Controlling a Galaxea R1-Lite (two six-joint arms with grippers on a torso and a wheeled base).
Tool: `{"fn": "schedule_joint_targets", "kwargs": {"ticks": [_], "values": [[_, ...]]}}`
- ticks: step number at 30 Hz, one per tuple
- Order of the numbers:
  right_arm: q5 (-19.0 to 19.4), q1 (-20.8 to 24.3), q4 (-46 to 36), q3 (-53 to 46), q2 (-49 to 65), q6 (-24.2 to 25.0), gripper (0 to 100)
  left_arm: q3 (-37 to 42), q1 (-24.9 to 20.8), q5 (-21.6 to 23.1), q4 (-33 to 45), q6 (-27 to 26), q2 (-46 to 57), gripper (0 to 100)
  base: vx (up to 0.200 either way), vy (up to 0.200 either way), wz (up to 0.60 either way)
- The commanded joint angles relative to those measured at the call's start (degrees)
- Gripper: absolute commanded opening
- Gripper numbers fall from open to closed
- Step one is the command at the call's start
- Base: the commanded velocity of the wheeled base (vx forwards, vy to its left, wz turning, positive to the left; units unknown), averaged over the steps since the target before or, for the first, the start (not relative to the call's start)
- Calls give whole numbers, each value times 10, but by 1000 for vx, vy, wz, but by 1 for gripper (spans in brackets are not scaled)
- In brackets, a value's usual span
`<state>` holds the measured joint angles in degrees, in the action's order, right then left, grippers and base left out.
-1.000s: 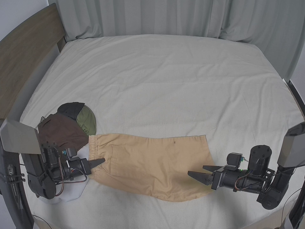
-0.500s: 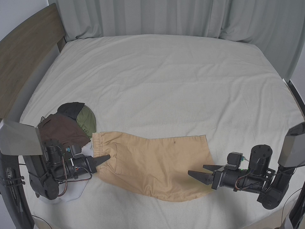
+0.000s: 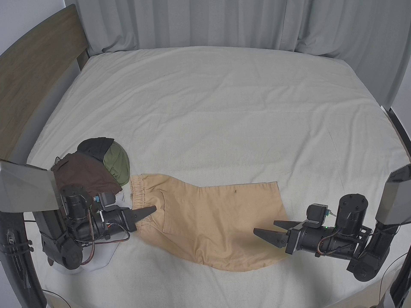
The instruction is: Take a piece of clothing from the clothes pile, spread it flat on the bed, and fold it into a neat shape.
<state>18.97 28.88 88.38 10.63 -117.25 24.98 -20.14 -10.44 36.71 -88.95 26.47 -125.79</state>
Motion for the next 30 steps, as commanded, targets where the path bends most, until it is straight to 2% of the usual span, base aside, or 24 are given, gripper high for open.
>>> {"fn": "schedule_joint_targets", "kwargs": {"ticks": [1, 4, 13, 21, 30], "values": [[0, 0, 0, 0, 4, -1, 100, -5, -16, 0, 0, 17, 18, 0, 0, 0, 0], [-1, -1, 0, 1, 22, 0, 100, -10, -35, -1, -1, 43, 28, 0, 0, 0, 0], [0, -12, 0, 11, 36, -1, 100, -24, -60, -2, 0, 73, 37, 0, 0, 0, 0], [1, -21, -1, 26, 83, 0, 100, -64, -100, -51, 0, 133, 33, 0, 0, 0, 0], [12, -44, -1, 40, 110, 1, 100, -78, -123, -53, 0, 159, 26, 0, 0, 0, 0]]}}
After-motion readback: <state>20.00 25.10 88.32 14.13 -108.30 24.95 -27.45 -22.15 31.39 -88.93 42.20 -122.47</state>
